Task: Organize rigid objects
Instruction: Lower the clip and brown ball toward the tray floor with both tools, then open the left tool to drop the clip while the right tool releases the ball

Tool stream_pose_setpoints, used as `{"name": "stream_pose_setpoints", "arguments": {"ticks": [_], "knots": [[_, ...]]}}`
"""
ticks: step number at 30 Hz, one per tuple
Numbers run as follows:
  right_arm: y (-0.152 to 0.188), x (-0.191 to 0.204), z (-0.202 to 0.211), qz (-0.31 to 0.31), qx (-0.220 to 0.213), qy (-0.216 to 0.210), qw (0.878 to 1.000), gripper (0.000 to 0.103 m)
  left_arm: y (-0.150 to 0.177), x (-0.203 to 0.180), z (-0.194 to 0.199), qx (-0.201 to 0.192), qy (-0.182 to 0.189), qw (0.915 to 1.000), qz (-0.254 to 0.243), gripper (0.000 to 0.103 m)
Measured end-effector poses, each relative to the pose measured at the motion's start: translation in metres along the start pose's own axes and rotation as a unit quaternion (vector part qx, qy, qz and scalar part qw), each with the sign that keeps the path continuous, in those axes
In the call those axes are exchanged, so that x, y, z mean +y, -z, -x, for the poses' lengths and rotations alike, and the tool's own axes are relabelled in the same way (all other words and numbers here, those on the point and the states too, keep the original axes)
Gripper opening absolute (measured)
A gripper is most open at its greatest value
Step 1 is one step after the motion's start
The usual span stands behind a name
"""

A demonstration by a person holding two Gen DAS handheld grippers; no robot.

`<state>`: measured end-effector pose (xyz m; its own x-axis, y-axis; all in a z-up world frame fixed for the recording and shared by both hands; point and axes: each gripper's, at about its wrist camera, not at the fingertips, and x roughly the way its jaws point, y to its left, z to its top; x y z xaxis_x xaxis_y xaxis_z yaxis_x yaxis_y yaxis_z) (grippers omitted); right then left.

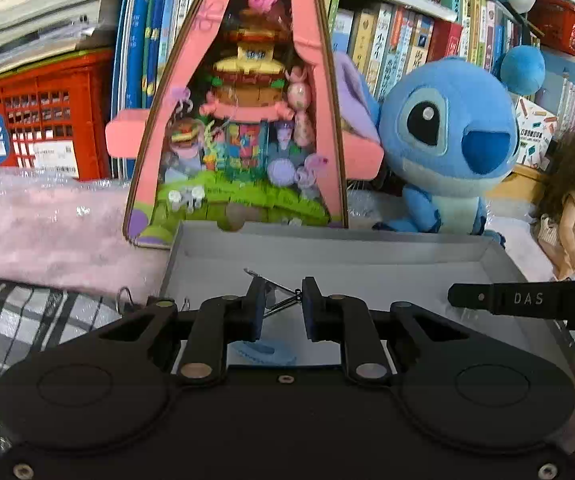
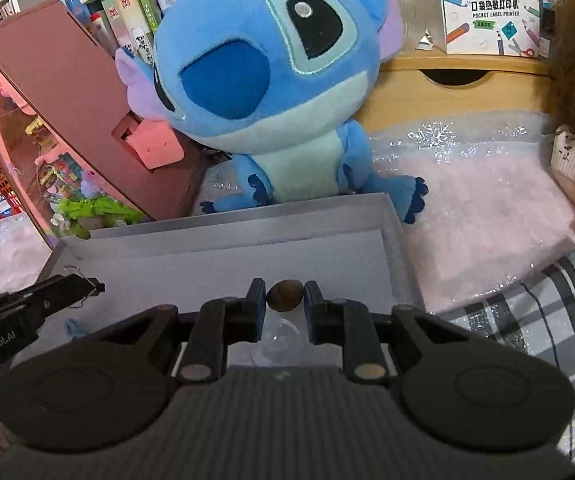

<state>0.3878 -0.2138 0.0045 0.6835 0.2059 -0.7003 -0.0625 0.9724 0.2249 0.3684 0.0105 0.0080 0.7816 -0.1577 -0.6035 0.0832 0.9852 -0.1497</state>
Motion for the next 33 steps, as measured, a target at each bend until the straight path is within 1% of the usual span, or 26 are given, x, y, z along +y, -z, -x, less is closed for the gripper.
{"name": "stream_pose_setpoints", "arguments": {"ticks": [6, 8, 9, 10, 11, 12, 13, 14, 15, 17, 24, 29, 33], "knots": [[0.001, 0.0, -0.002, -0.001, 0.0, -0.001, 1.0, 0.025, 0.002, 0.003, -0.003, 0.008, -0.001, 0.9999, 0.009, 0.019], [0.0, 0.0, -0.003, -0.001, 0.0, -0.005, 1.0, 0.03, 0.0, 0.004, -0.003, 0.014, -0.005, 0.9998, 0.014, 0.019], [0.001, -0.001, -0.002, -0.005, -0.001, -0.008, 1.0, 0.036, 0.0, 0.004, -0.002, 0.014, -0.005, 0.9998, 0.014, 0.019], [0.001, -0.002, -0.001, -0.01, -0.002, -0.01, 1.0, 0.044, 0.0, 0.004, -0.001, 0.012, -0.006, 0.9998, 0.013, 0.022], [0.001, -0.003, -0.001, -0.014, -0.003, -0.012, 1.0, 0.05, -0.001, 0.004, 0.001, 0.01, -0.005, 0.9999, 0.01, 0.029], [0.0, -0.004, 0.0, -0.017, -0.005, -0.014, 1.0, 0.053, -0.001, 0.003, 0.004, 0.009, -0.005, 0.9999, 0.009, 0.033], [0.0, -0.005, 0.003, -0.019, -0.009, -0.016, 1.0, 0.054, -0.002, 0.003, 0.006, 0.007, -0.006, 0.9999, 0.008, 0.042], [0.0, -0.005, 0.005, -0.021, -0.012, -0.016, 1.0, 0.057, -0.002, 0.002, 0.009, 0.004, -0.007, 1.0, 0.006, 0.046], [0.0, -0.005, 0.008, -0.022, -0.016, -0.016, 1.0, 0.062, -0.003, 0.001, 0.012, 0.002, -0.006, 1.0, 0.002, 0.047], [-0.001, -0.005, 0.014, -0.02, -0.023, -0.017, 0.999, 0.067, -0.004, -0.001, 0.019, 0.0, -0.005, 1.0, -0.002, 0.05], [-0.001, 0.003, 0.041, -0.005, -0.045, -0.025, 0.999, 0.082, -0.007, -0.006, 0.049, -0.012, -0.002, 0.9999, -0.01, 0.06], [0.009, 0.006, 0.067, 0.014, -0.057, -0.032, 0.998, 0.087, 0.0, -0.007, 0.075, -0.022, -0.002, 0.9995, -0.024, 0.069], [0.022, 0.009, 0.083, 0.035, -0.063, -0.031, 0.997, 0.088, 0.009, -0.009, 0.093, -0.03, -0.007, 0.9988, -0.038, 0.073]]}}
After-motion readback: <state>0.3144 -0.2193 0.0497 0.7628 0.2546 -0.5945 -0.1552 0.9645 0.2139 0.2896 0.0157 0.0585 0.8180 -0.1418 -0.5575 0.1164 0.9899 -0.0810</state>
